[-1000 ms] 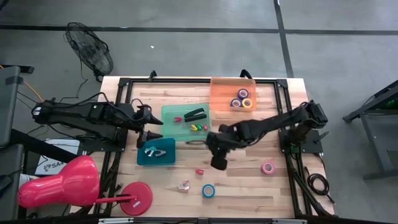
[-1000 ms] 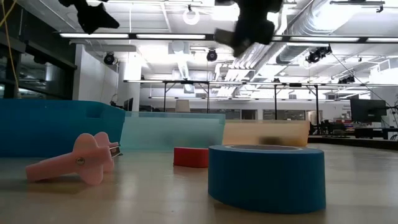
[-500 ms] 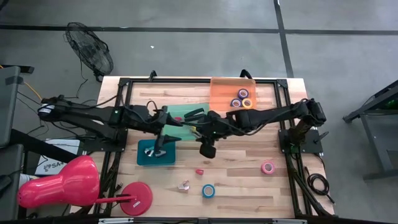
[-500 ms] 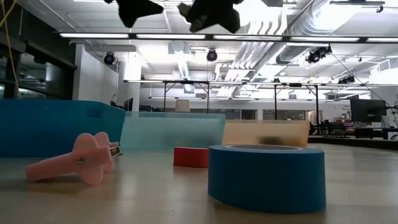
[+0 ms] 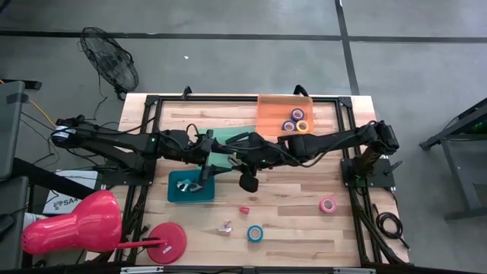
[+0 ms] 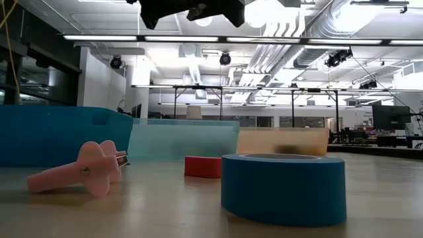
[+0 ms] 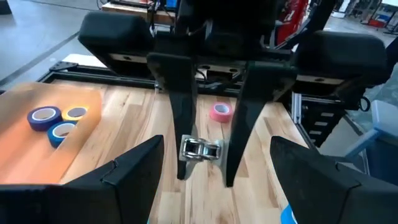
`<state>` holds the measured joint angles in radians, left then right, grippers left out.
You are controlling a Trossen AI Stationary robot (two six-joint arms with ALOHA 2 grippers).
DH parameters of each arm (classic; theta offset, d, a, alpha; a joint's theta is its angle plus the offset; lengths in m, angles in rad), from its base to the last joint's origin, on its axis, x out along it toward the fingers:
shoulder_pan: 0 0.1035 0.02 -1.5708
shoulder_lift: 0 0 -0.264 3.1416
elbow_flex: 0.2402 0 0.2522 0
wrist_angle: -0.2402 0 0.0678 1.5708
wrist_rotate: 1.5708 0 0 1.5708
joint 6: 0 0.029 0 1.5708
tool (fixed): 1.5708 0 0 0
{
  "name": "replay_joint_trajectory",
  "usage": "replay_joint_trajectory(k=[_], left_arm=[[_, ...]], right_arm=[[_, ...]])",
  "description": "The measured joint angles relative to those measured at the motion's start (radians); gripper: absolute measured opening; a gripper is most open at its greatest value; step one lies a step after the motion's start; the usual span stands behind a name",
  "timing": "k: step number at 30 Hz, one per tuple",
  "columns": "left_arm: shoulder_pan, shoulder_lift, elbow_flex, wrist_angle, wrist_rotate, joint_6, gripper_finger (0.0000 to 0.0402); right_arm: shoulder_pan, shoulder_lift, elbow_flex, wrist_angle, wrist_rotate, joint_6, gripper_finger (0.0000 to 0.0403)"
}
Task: Pick and place Stapler, Stapler remover, tape
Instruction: Put the grey staple remover in the blue bin
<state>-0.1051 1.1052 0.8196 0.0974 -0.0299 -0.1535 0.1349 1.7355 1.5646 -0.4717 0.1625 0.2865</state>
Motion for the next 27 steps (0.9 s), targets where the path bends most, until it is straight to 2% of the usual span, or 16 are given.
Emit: replay_joint_trajectory(k=[4, 8, 14, 23, 27], left_arm=[[0.000, -0.001, 0.000, 0.032, 0.000, 0.000, 0.0287], [0.000, -0.001, 0.000, 0.027, -0.003, -0.004, 0.0267], [0.000, -0.001, 0.000, 0.027, -0.005, -0.008, 0.0209], [0.000, -0.001, 0.000, 0.028, -0.002, -0.007, 0.0091], [0.000, -0.001, 0.000, 0.028, 0.012, 0.008, 0.0082]], right_arm=[[0.000, 0.000, 0.000, 0.031, -0.001, -0.013, 0.0094], [0.000, 0.000, 0.000, 0.058, -0.004, -0.025, 0.0094], [0.000, 0.001, 0.000, 0.087, -0.005, -0.026, 0.0094], [0.001, 0.001, 0.000, 0.087, -0.014, -0.032, 0.0094], [0.002, 0.001, 0.000, 0.087, -0.016, -0.033, 0.0094]])
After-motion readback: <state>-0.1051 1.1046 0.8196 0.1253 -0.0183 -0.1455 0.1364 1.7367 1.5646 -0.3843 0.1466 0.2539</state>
